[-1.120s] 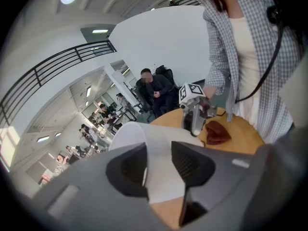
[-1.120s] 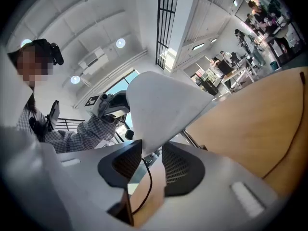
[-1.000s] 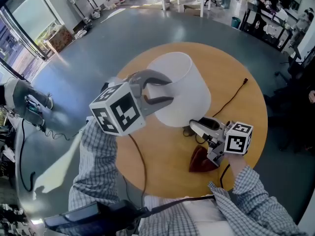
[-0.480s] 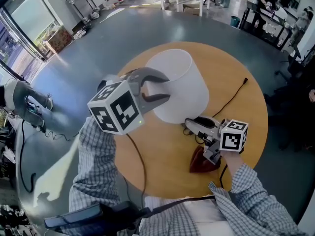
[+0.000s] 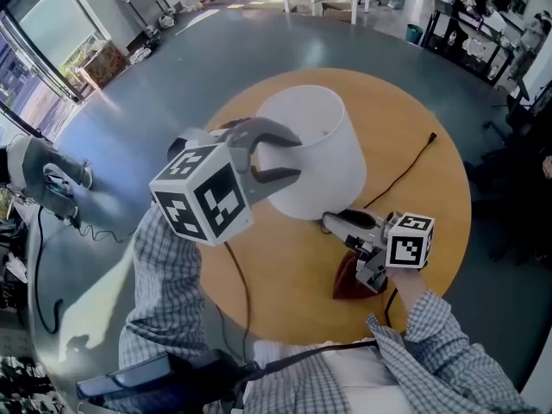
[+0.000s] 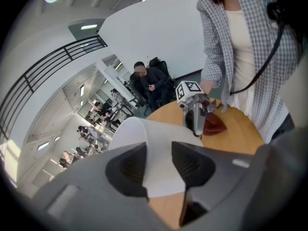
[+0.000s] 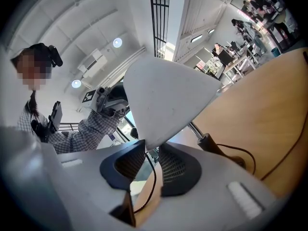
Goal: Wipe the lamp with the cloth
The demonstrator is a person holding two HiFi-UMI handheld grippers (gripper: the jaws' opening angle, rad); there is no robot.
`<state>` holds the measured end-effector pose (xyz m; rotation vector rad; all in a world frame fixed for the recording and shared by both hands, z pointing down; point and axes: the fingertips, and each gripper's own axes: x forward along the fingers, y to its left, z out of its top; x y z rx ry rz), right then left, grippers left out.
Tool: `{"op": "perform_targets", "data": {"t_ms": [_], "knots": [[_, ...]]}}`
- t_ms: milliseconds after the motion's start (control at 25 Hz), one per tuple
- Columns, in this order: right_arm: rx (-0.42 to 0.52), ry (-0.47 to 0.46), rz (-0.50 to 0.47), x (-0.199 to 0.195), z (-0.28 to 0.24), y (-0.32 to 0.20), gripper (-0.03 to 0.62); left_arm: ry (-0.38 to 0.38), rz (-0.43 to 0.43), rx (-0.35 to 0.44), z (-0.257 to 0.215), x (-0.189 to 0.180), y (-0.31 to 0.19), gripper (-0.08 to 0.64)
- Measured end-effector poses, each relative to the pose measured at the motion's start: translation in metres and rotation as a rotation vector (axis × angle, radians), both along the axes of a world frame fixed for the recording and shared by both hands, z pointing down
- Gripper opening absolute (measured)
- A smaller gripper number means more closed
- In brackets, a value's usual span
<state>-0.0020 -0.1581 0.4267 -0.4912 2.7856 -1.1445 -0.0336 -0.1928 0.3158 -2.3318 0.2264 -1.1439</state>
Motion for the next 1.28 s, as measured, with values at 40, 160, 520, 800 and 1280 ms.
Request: {"op": "perform_targets", "data": {"t_ms": [40,160,520,800,1280], "knots": [[0.002,0.005,0.001,0.000,0.001,0.000,0.091,0.002,0.004,0.005,0.000,0.000,0.001,0.156],[0.008,0.027,0.000,0.000,0.004,0.000,0.099,0.019,0.011,0.027,0.002,0.000,0.006,0.160],[-0.017,0.018,0.012,0.004,0.011,-0.001,0.109,0.135,0.038,0.090,-0.003,0.014,0.011,0.196],[-0.017,0.018,0.010,0.003,0.007,0.002,0.112,0.218,0.023,0.094,-0.011,0.021,0.013,0.238],[-0.022,0.036,-0.007,0.007,0.016,0.010,0.137,0.300,0.040,0.078,-0.012,0.033,0.027,0.258]]}}
